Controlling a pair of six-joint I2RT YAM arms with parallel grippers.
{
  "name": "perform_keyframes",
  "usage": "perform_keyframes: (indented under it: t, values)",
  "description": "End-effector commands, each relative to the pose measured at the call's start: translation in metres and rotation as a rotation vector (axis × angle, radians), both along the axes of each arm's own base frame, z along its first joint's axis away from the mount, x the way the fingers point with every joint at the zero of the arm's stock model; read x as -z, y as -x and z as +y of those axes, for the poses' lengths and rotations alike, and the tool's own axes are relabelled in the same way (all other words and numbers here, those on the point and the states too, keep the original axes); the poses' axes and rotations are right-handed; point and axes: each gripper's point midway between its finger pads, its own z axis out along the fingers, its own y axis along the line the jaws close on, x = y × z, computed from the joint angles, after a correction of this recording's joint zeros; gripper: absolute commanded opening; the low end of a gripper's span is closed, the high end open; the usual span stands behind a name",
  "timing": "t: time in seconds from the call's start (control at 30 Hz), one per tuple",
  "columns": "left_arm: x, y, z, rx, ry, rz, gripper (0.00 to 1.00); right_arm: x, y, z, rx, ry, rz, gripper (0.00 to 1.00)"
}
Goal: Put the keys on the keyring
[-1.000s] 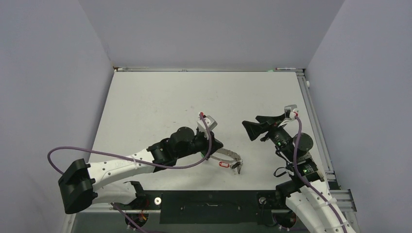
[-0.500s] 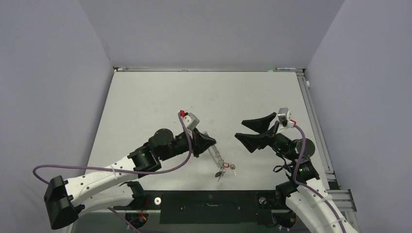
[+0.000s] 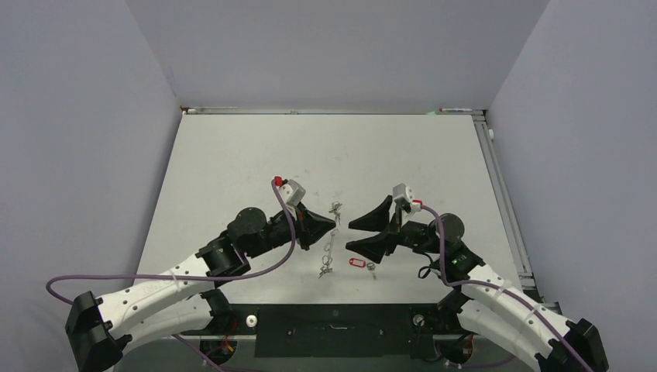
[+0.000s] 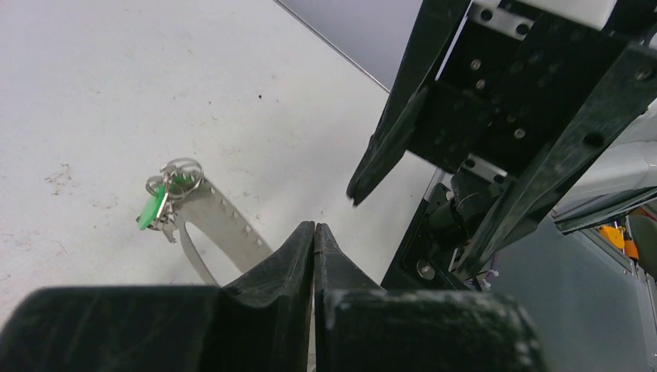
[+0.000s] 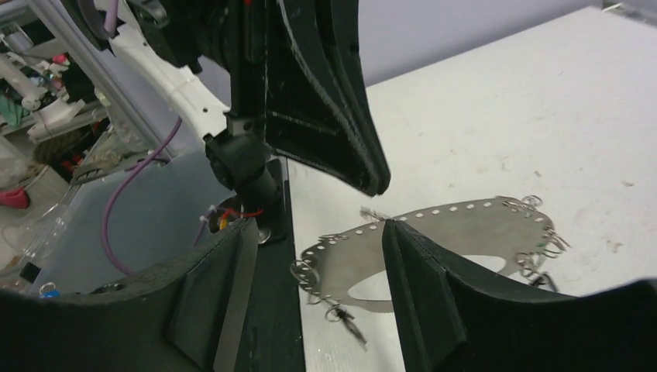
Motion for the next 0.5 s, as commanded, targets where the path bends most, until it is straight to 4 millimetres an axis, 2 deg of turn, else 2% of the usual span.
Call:
perform_keyframes:
  t: [0.0,0.17,0.27,0.33,0.4,0.47]
  values:
    - [-0.036,-0.002,0.005,-0.005,0.119,-0.063,0.0,0.004,-0.004,0.014,0.009,0.034,-0.102,0.6]
    - [-0.036,-0.003,0.01,-0.009,0.128,-0.062,0.0,0.015,-0.014,0.022,0.025,0.068,-0.112,0.54]
    - [-0.032,-0.006,0.015,-0.035,0.109,-0.057,0.0,0.023,-0.027,0.022,0.075,0.141,-0.111,0.53]
    - [-0.02,-0.014,0.021,-0.09,0.056,-0.033,0.0,0.023,-0.046,0.017,0.185,0.177,-0.084,0.52]
    - [-0.005,-0.022,0.026,-0.145,-0.012,-0.001,0.01,0.029,-0.075,0.003,0.388,0.212,0.022,0.52]
    - [0.011,-0.031,0.034,-0.212,-0.078,0.036,0.15,0.045,-0.093,-0.013,0.542,0.27,0.141,0.52]
